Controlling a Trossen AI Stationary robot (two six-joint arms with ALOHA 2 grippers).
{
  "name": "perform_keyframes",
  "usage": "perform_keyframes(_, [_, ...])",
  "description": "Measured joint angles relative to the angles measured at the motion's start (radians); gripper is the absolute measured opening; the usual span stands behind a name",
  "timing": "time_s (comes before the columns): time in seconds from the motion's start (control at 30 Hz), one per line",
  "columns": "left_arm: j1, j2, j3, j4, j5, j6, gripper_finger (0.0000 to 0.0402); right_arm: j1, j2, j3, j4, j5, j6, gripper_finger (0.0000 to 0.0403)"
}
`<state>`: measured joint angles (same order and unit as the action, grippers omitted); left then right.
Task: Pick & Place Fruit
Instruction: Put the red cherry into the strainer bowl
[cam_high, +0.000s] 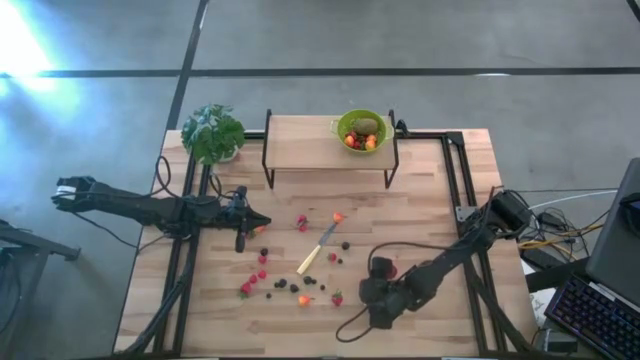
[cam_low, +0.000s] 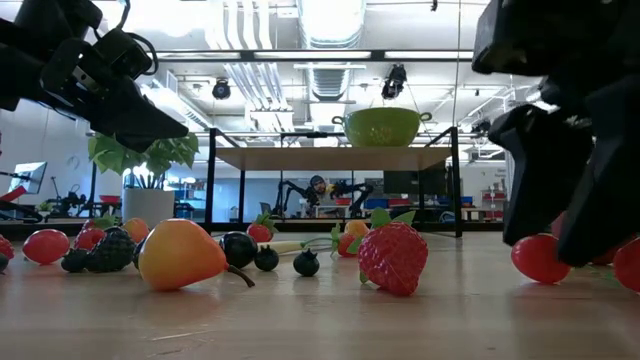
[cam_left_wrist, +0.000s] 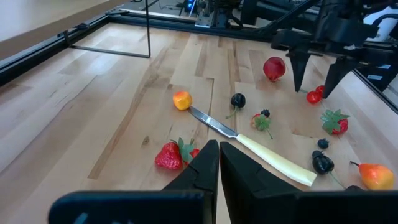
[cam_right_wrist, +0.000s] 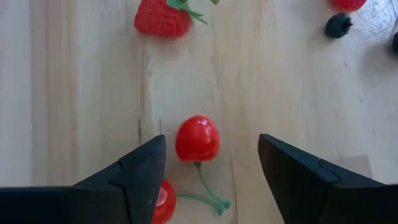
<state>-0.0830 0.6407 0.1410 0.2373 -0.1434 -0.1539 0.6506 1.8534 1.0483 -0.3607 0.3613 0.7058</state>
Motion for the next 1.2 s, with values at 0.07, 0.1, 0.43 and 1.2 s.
perform_keyframes(0.07, [0.000,0.000,0.000,0.000,0.000,0.000,0.0020,-0.004,0.000,-0.014,0.026,0.001,-0.001,0.0242])
perform_keyframes(0.1, [0.000,0.000,0.000,0.000,0.000,0.000,0.0020,-0.006,0.000,-0.021,0.040,0.001,-0.002,0.0237])
perform_keyframes(0.43, [0.000,0.000,0.000,0.000,0.000,0.000,0.0020,-0.017,0.000,-0.044,0.057,0.000,-0.009,0.0183])
perform_keyframes(1.2, [0.000,0.000,0.000,0.000,0.000,0.000,0.0020,-0.050,-0.025,-0.041,0.053,0.007,-0.077,0.0110])
